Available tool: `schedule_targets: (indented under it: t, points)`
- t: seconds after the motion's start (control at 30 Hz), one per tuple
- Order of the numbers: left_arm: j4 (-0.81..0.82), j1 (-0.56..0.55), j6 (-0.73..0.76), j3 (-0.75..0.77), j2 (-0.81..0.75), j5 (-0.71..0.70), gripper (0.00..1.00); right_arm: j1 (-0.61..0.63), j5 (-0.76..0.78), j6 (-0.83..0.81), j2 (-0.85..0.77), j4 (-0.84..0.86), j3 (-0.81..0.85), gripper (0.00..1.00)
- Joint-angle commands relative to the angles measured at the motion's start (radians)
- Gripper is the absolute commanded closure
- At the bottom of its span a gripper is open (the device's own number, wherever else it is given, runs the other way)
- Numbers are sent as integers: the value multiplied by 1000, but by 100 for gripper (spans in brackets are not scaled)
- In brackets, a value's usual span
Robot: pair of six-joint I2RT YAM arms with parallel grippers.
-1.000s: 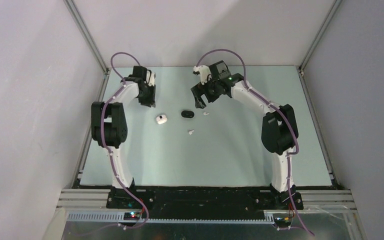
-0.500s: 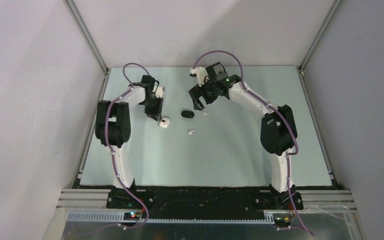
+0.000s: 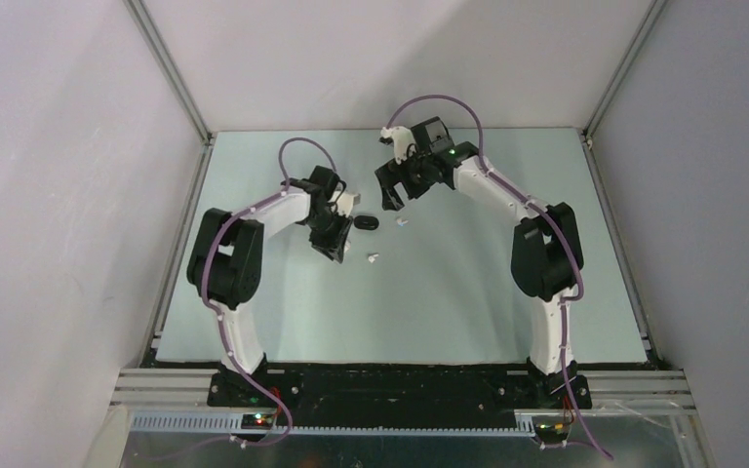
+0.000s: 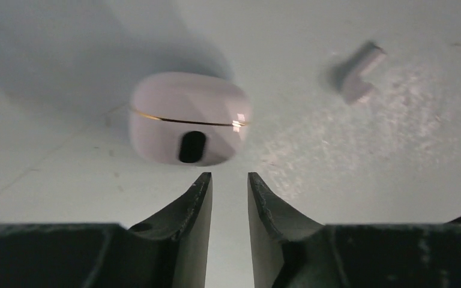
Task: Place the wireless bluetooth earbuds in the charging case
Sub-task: Move the charging case to the center of the board, then pick up the charging case from the center of the board.
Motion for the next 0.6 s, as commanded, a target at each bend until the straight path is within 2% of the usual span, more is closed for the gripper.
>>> schedule_targets:
  t: [0.0, 0.17, 0.3, 0.37, 0.47, 0.5, 0.57]
  points:
    - [29, -28, 29, -18, -100, 46, 66, -11, -31, 30, -46, 15, 24, 2]
    - [-22, -5, 32, -39, -182, -12, 60, -16, -56, 29, -60, 14, 4, 4]
    - [-1, 96, 4, -135, -387, -1, 53, -15, -94, 23, -90, 10, -17, 12]
    - [71, 130, -3, -197, -537, -23, 49, -3, -72, 78, -97, 5, -9, 17]
    - [292, 134, -46, -342, -790, -136, 36, 36, -3, 115, -88, -25, 18, 21]
    - [371, 134, -96, -369, -828, -158, 27, 68, 10, 107, -80, -30, 26, 23]
    - [394, 133, -191, -407, -908, -235, 18, 126, 67, 104, -68, -27, 28, 24]
